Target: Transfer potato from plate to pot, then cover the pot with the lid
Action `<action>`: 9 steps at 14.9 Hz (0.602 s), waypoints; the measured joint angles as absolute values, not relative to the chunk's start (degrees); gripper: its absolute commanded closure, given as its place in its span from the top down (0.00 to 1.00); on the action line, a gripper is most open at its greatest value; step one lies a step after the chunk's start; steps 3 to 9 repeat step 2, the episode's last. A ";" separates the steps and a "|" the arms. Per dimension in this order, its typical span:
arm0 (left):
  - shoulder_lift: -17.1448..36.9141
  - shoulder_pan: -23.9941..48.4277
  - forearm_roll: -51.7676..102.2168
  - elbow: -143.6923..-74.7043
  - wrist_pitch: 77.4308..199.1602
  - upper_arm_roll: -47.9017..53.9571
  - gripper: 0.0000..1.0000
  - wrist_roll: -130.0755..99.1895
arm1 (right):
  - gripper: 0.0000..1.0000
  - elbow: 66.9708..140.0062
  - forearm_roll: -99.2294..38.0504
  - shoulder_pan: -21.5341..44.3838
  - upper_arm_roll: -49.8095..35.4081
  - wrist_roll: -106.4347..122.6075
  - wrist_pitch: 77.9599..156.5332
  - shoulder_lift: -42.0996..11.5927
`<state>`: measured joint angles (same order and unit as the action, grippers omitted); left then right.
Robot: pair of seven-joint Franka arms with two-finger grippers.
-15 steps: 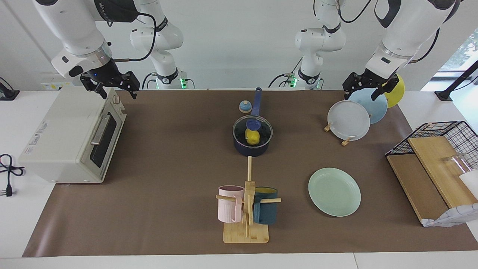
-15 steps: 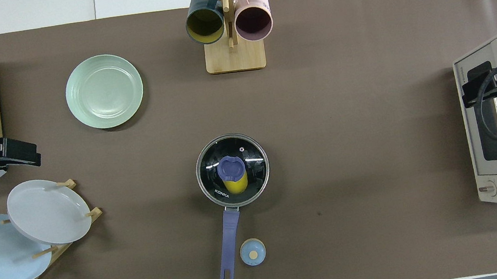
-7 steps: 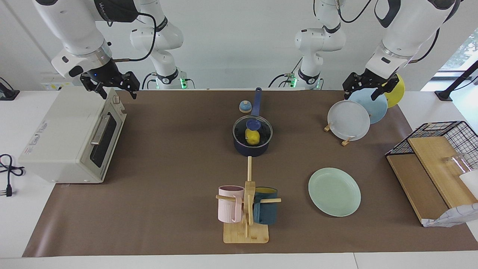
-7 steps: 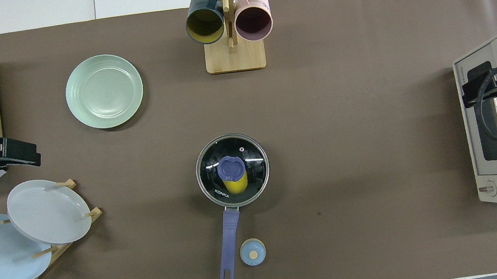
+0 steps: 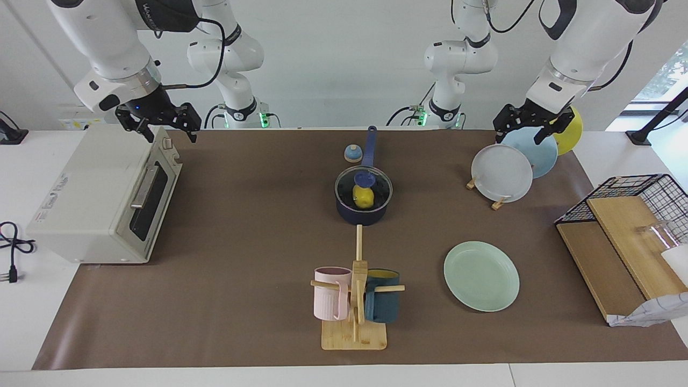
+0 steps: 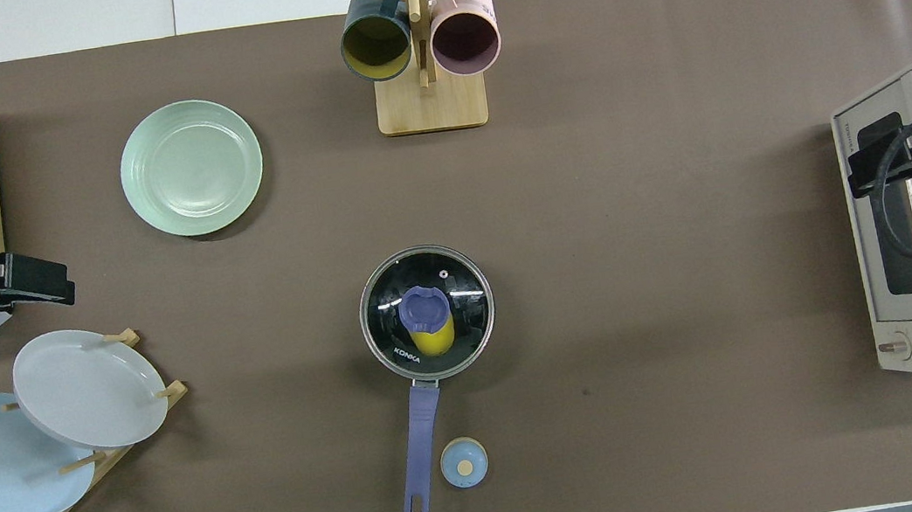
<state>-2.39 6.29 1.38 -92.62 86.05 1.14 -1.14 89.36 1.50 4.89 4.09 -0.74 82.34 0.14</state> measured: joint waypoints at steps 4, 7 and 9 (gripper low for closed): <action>-2.39 6.28 1.38 -92.62 86.05 1.14 1.00 -1.14 | 1.00 89.36 1.50 4.88 4.09 -0.74 82.34 0.14; -2.39 6.28 1.38 -92.62 86.05 1.14 1.00 -1.14 | 1.00 89.36 1.50 4.88 4.09 -0.74 82.34 0.14; -2.39 6.28 1.38 -92.62 86.05 1.14 1.00 -1.14 | 1.00 89.36 1.50 4.88 4.09 -0.74 82.34 0.14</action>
